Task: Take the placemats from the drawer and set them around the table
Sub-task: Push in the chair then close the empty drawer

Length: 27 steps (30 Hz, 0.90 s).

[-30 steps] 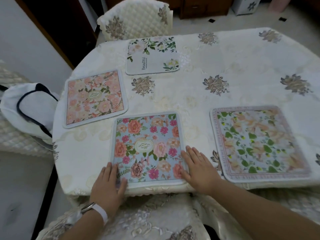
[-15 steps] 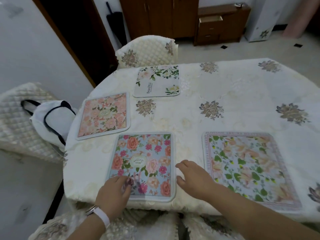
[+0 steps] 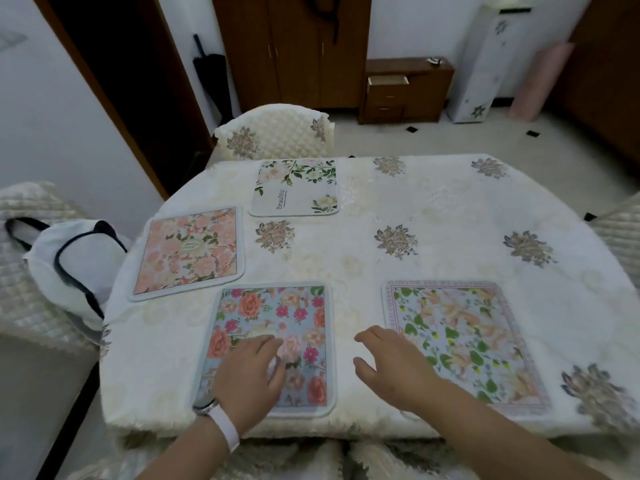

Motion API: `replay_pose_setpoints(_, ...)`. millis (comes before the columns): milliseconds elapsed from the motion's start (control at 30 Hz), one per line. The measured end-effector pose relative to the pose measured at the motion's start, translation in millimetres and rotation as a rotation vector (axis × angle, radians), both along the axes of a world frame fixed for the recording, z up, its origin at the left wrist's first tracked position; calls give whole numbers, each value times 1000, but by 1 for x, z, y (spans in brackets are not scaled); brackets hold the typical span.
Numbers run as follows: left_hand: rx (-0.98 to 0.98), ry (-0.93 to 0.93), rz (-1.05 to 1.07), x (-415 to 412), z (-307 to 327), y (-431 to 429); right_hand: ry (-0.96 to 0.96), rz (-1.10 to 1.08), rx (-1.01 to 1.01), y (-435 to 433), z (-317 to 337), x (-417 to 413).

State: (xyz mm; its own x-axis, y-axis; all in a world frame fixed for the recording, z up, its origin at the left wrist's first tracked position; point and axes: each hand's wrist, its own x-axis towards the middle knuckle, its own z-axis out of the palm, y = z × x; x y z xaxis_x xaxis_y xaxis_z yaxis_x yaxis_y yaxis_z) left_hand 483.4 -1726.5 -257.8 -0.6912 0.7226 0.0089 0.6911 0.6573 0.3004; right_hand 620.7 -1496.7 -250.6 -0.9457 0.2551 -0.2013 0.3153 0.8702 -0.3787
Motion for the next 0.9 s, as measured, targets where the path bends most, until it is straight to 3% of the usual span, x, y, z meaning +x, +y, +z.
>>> replay_pose_setpoints(300, 28, -73, -227, 20, -22, 55, -53, -247, 87, 22, 20, 78)
replay_pose_setpoints(567, 68, -47, -470, 56, -3, 128, -53, -443, 195, 46, 41, 158)
replay_pose_setpoints(900, 25, -22, -535, 133, 0, 219, -36, -567, 202, 131, 36, 254)
